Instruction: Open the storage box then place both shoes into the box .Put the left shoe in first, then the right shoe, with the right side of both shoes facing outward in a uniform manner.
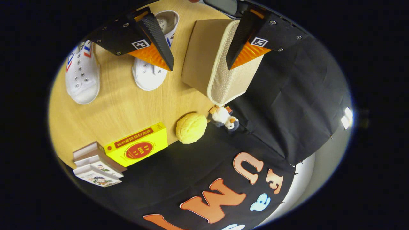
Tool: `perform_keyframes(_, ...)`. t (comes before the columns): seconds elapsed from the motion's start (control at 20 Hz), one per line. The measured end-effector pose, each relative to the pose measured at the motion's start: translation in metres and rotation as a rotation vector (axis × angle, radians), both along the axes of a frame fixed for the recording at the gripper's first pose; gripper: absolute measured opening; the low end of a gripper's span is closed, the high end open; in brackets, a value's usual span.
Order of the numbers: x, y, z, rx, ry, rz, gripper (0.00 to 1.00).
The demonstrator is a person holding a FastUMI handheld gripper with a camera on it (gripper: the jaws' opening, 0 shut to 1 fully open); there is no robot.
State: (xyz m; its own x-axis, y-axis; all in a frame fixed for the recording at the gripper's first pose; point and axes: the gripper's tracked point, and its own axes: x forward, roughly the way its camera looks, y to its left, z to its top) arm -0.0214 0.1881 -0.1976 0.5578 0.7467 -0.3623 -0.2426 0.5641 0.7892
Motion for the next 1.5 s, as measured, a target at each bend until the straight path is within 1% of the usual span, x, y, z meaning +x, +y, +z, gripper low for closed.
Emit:
perform_keyframes(0.15, -0.007, 0.026, -0.003, 0.121, 0.091, 0.064, 0.98)
perform_keyframes(0.3, -0.010, 0.041, -0.003, 0.165, 0.112, 0.108, 0.98)
perform_keyframes(0.45, -0.018, 0.056, 0.003, 0.242, 0.150, 0.163, 0.98)
perform_keyframes(0.6, -0.021, 0.065, 0.004, 0.288, 0.198, 0.189, 0.97)
perform_keyframes(0.8, -0.025, 0.063, 0.019, 0.336, 0.196, 0.206, 0.93)
perform_keyframes(0.85, -0.024, 0.060, 0.019, 0.330, 0.196, 0.196, 0.89)
perform_keyframes(0.9, -0.022, 0.057, 0.020, 0.331, 0.203, 0.185, 0.86)
perform_keyframes(0.95, -0.023, 0.053, 0.024, 0.343, 0.209, 0.183, 0.76)
perform_keyframes(1.0, -0.021, 0.050, 0.031, 0.365, 0.202, 0.175, 0.72)
perform_keyframes(1.05, -0.019, 0.043, 0.043, 0.395, 0.181, 0.164, 0.62)
perform_keyframes(1.1, -0.016, 0.039, 0.055, 0.425, 0.166, 0.154, 0.56)
perform_keyframes(1.15, -0.016, 0.038, 0.062, 0.431, 0.156, 0.148, 0.44)
perform_keyframes(1.25, -0.009, 0.038, 0.065, 0.377, 0.131, 0.108, 0.15)
perform_keyframes(1.35, -0.013, 0.040, 0.084, 0.389, 0.107, 0.114, 0.06)
perform_keyframes(1.45, -0.015, 0.046, 0.104, 0.415, 0.103, 0.119, 0.06)
perform_keyframes(1.5, -0.015, 0.050, 0.112, 0.409, 0.088, 0.121, 0.06)
